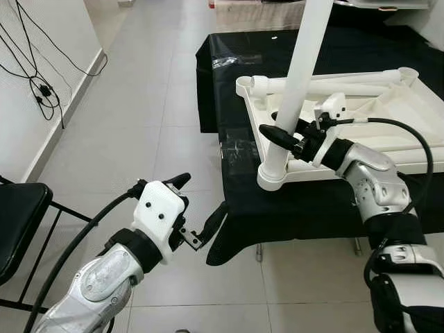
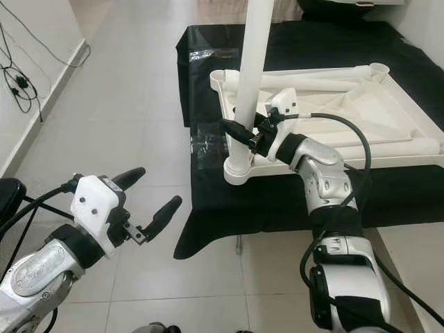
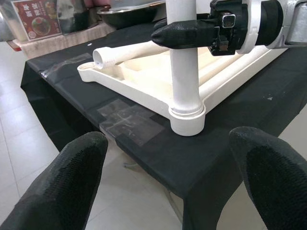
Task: Building children table
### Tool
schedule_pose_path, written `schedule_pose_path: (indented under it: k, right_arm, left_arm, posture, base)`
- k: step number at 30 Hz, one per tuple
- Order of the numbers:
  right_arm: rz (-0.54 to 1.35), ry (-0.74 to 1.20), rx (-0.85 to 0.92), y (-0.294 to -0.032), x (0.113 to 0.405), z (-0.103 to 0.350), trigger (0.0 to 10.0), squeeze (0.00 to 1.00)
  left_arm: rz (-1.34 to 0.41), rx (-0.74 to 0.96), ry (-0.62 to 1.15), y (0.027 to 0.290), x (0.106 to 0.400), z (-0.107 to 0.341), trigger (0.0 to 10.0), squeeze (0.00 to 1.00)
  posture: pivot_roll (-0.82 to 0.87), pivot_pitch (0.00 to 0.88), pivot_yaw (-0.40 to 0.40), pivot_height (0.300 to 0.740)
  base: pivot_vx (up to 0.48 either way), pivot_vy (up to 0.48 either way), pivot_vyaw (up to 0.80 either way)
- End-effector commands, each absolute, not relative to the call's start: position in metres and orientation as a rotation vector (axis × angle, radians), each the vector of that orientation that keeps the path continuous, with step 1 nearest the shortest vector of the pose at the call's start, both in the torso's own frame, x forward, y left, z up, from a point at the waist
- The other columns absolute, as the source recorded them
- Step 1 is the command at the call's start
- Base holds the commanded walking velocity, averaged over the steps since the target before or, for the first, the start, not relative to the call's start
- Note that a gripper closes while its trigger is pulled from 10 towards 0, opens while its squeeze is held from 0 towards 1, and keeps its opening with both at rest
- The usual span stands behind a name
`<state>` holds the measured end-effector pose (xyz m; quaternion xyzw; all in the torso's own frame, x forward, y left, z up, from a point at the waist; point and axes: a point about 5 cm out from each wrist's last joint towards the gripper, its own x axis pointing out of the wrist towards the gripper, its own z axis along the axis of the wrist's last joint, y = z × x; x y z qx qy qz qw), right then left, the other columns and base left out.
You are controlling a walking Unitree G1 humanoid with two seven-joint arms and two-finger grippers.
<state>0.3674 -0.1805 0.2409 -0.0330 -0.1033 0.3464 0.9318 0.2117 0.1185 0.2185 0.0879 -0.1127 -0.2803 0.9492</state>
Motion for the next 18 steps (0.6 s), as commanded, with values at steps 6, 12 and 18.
schedule_pose_path:
  k: [6, 12, 18]
  right_arm:
    - [0.082, 0.029, -0.054, -0.139, 0.308, 0.151, 0.0, 0.0]
    - [0.118, -0.028, -0.062, -0.113, 0.323, 0.162, 0.0, 0.0]
    - [0.239, -0.055, 0.029, -0.097, 0.331, 0.169, 10.0, 1.0]
  left_arm:
    - [-0.53, 0.195, -0.172, 0.127, 0.225, 0.203, 10.0, 0.0]
    - [-0.526, 0.187, -0.163, 0.126, 0.229, 0.199, 10.0, 0.0]
    - [-0.527, 0.184, -0.17, 0.125, 0.23, 0.2, 10.0, 0.0]
  posture:
    - [0.16, 0.177, -0.024, 0.74]
    - [0.16, 0.151, -0.009, 0.74]
    - [0.16, 0.142, -0.008, 0.74]
  base:
    - [0.0, 0.0, 0.0]
    - [0.0, 0.0, 0.0]
    - [0.0, 0.0, 0.0]
